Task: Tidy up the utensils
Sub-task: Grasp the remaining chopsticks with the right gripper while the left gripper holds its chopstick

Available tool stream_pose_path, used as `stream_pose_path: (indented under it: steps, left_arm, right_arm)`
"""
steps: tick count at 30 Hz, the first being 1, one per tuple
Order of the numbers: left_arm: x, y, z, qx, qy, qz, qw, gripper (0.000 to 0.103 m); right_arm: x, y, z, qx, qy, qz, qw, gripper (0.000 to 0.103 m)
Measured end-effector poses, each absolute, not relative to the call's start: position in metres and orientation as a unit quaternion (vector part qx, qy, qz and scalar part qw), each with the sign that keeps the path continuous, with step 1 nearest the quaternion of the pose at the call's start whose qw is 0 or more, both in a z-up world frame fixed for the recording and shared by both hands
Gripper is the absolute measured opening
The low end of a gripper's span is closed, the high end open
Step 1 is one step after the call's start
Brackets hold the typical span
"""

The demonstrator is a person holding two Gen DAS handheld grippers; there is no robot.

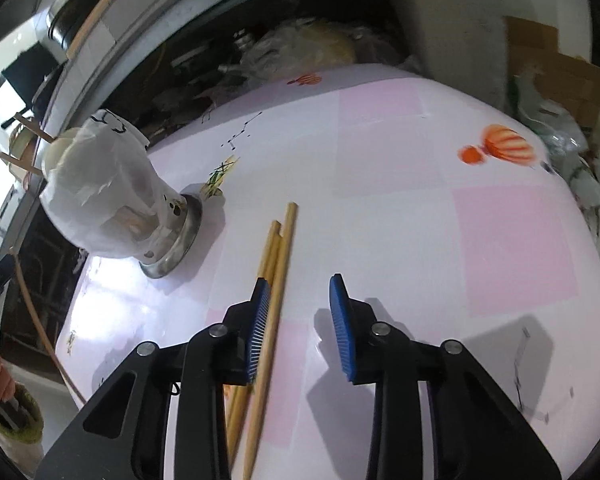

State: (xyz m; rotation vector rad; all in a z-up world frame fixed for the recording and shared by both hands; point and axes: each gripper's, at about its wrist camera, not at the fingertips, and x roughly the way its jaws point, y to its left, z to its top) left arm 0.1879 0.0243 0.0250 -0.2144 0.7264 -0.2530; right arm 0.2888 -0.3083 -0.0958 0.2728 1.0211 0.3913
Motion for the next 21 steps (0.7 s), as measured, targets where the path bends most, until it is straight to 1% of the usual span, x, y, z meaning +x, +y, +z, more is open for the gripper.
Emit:
stream_pose_path:
  steps: [6,13,16,21]
  left_arm:
    - [0.192,0.03,0.024,-0.11,0.35,-0.126,0.922,0.006]
    - [0.194,0.032,0.022,-0.112,0.348,-0.13,0.922,0.006]
    - [0.196,0.035,0.021,-0.116,0.349,-0.129,0.921,0.006]
    - [0.195,0.037,0.02,-0.118,0.349,-0.13,0.921,0.006]
  right_arm:
    - [0.334,-0.283,-0.102,0.092,0.51,0.173,0.837,0.031]
    - [0.363,-0.261,-0.11,0.051,0.539,0.156,0.826,0.031]
    - [0.369,-0.254,-0.113,0.035,0.547,0.147,0.824,0.024]
    - [0.377,-0.253,-0.114,0.03,0.555,0.137,0.82,0.024]
